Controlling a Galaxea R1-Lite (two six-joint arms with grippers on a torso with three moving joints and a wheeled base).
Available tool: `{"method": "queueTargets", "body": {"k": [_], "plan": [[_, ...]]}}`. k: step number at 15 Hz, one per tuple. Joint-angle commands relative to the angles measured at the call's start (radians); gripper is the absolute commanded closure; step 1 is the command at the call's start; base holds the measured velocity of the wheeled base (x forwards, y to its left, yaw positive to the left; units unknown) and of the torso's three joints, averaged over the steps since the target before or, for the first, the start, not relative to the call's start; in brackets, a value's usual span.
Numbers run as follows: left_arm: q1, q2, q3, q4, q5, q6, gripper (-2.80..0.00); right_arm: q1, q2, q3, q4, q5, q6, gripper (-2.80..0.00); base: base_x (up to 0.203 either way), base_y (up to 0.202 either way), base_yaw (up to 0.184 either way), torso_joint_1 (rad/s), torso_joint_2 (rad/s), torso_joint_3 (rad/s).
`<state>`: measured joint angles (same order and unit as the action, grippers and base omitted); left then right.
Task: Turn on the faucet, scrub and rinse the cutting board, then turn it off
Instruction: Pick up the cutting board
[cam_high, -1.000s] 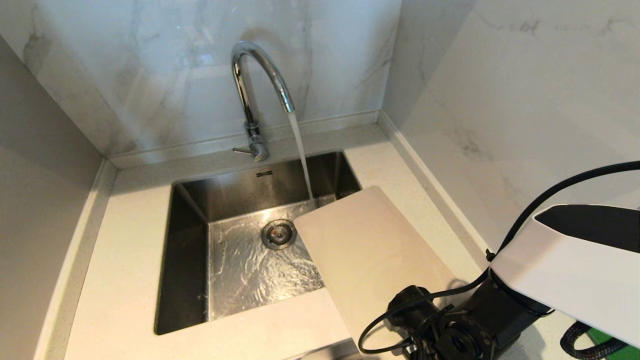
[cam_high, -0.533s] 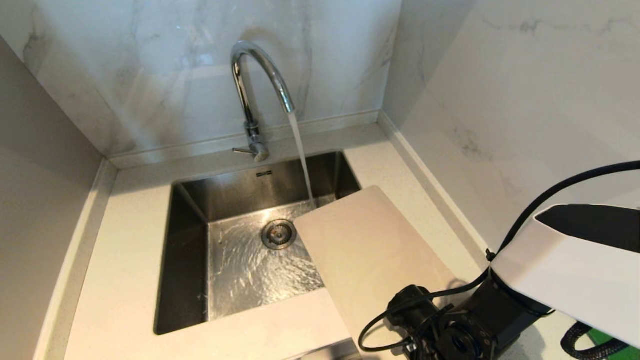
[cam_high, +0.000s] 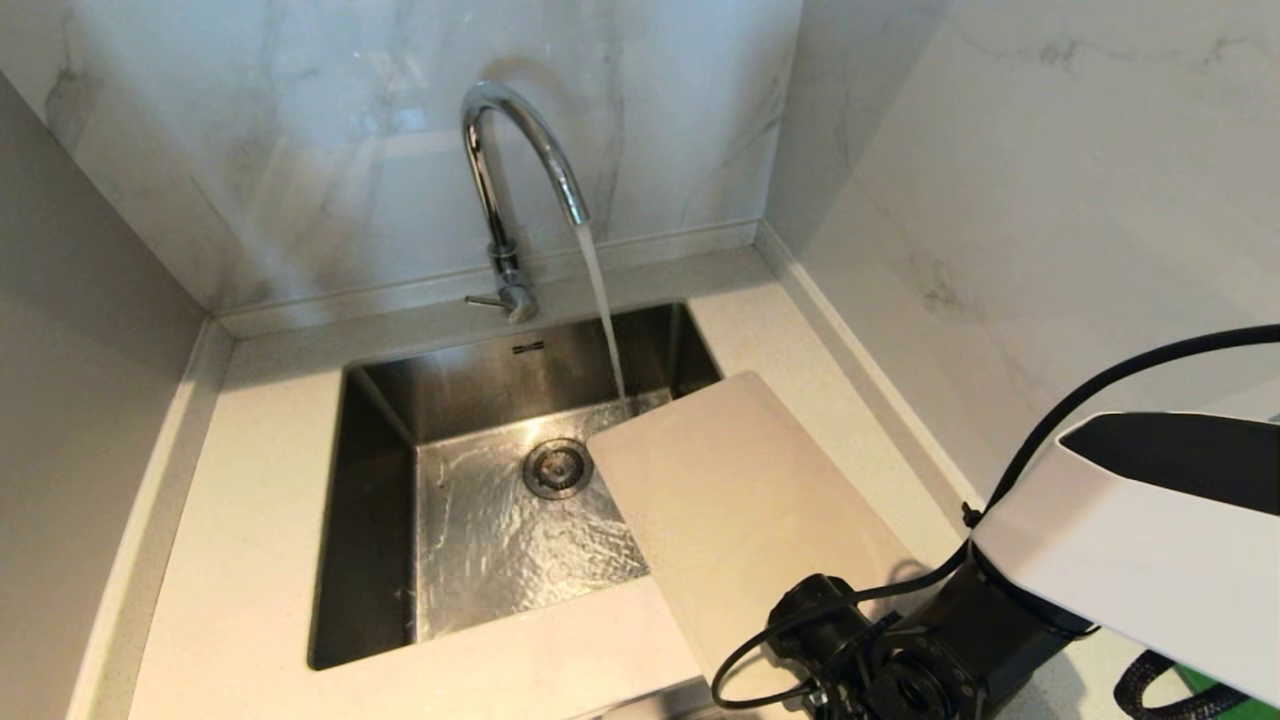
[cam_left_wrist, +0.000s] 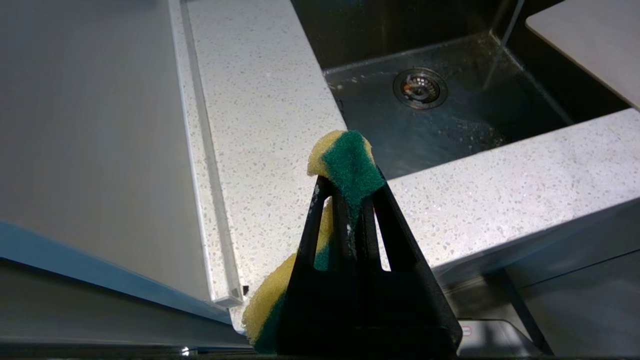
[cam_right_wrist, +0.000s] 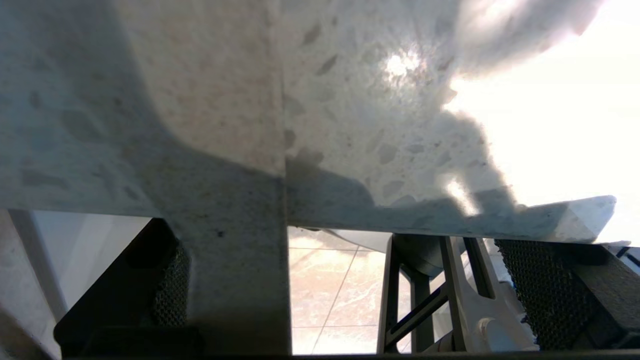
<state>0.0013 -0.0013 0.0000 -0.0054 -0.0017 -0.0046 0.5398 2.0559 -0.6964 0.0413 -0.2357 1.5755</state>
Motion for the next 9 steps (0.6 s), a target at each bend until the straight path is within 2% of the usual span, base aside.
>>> {"method": "queueTargets", "body": {"k": [1, 5, 6, 9], "plan": [[0.0, 0.001, 0.0, -0.001, 0.0, 0.0, 0.0, 0.005, 0.007, -0.002, 0.0, -0.001, 0.009, -2.8, 0.0, 0.0, 0.0, 0.0, 0.0, 0.0], [0.0, 0.001, 0.0, -0.001, 0.0, 0.0, 0.0, 0.011, 0.007, -0.003, 0.0, -0.005, 0.018, -2.8, 0.0, 0.0, 0.0, 0.0, 0.0, 0.0], [0.0, 0.001, 0.001, -0.001, 0.001, 0.0, 0.0, 0.011, 0.007, -0.005, 0.0, -0.011, 0.032, 0.0, 0.0, 0.0, 0.0, 0.0, 0.0, 0.0], [0.0, 0.001, 0.0, -0.001, 0.001, 0.0, 0.0, 0.011, 0.009, -0.005, 0.002, -0.011, 0.032, 0.0, 0.0, 0.0, 0.0, 0.0, 0.0, 0.0]]}}
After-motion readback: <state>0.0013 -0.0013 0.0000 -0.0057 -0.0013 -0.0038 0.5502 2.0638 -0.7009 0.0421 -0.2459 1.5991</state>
